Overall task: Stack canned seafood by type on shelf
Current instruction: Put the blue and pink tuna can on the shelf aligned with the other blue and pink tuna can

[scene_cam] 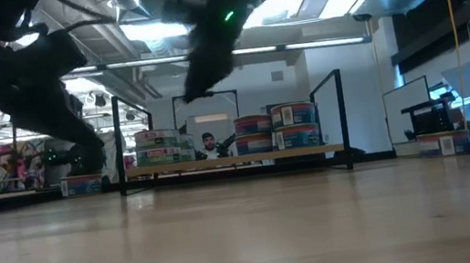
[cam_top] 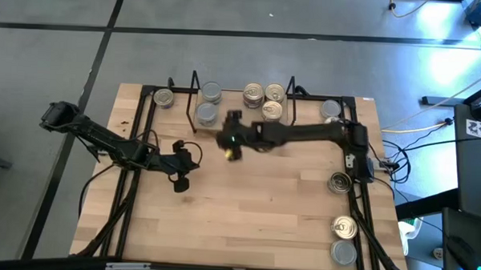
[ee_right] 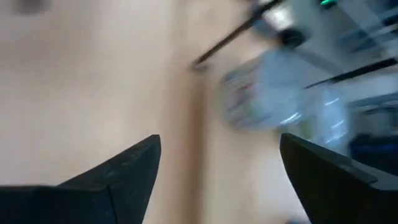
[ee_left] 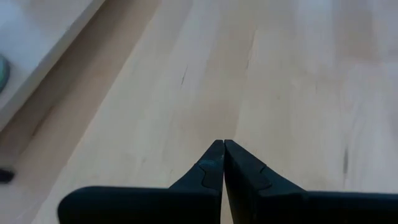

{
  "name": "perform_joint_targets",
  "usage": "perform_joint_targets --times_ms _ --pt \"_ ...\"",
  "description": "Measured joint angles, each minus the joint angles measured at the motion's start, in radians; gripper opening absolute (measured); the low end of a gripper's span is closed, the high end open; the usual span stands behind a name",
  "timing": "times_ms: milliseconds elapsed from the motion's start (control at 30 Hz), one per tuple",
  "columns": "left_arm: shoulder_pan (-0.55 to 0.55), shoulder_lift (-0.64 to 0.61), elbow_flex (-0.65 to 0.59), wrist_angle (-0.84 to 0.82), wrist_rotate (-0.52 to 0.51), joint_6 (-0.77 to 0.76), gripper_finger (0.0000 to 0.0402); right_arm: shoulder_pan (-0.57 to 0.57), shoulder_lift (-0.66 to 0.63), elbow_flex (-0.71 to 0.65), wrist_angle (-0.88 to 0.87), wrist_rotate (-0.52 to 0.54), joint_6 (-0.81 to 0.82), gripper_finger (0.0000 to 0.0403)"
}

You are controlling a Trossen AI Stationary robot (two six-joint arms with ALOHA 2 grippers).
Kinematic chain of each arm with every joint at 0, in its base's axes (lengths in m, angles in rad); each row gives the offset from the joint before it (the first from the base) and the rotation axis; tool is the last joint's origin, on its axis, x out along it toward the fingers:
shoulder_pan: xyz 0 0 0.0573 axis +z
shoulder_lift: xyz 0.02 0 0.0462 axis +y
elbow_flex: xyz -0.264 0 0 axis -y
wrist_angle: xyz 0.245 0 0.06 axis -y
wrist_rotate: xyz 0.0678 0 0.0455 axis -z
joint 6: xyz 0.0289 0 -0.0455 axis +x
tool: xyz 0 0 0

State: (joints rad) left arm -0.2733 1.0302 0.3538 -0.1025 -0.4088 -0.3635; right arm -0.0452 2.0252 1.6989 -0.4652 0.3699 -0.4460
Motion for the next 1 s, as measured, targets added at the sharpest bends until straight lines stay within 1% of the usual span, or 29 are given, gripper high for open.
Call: perform_joint_targets --times_ms 100,200,267,400,533,700,867,933,1000 --pt "0.0 0.0 0.0 0.074 0.0 0.042 0.0008 0.078 -0.054 -0.007 -0.228 0.001 0.1 0.0327" --pt "0.0 0.009 0.0 0.156 0.0 0.092 0.0008 0.151 -0.105 -0.045 -0.403 -0.022 0.215 0.0327" --pt "0.0 0.023 0.0 0.206 0.0 0.123 0.0008 0.192 -0.136 -0.087 -0.482 -0.046 0.308 0.0325" --pt "0.0 0.063 0.0 0.292 0.0 0.17 0.0008 0.256 -0.21 -0.216 -0.556 -0.049 0.483 0.0305" --pt "0.0 0.123 0.0 0.382 0.0 0.214 0.0008 0.304 -0.297 -0.371 -0.602 -0.049 0.658 0.0271" --pt "0.01 0.225 0.0 0.521 0.0 0.258 0.0008 0.357 -0.453 -0.575 -0.729 -0.06 0.926 0.0225" --pt "0.038 0.336 0.001 0.679 0.0 0.299 0.0008 0.397 -0.619 -0.776 -0.776 -0.175 1.195 0.0182" --pt "0.048 0.371 0.001 0.713 0.0 0.313 0.0008 0.41 -0.662 -0.846 -0.802 -0.232 1.297 0.0166" --pt "0.06 0.401 0.001 0.75 0.0 0.315 0.0008 0.419 -0.684 -0.898 -0.821 -0.3 1.364 0.015"
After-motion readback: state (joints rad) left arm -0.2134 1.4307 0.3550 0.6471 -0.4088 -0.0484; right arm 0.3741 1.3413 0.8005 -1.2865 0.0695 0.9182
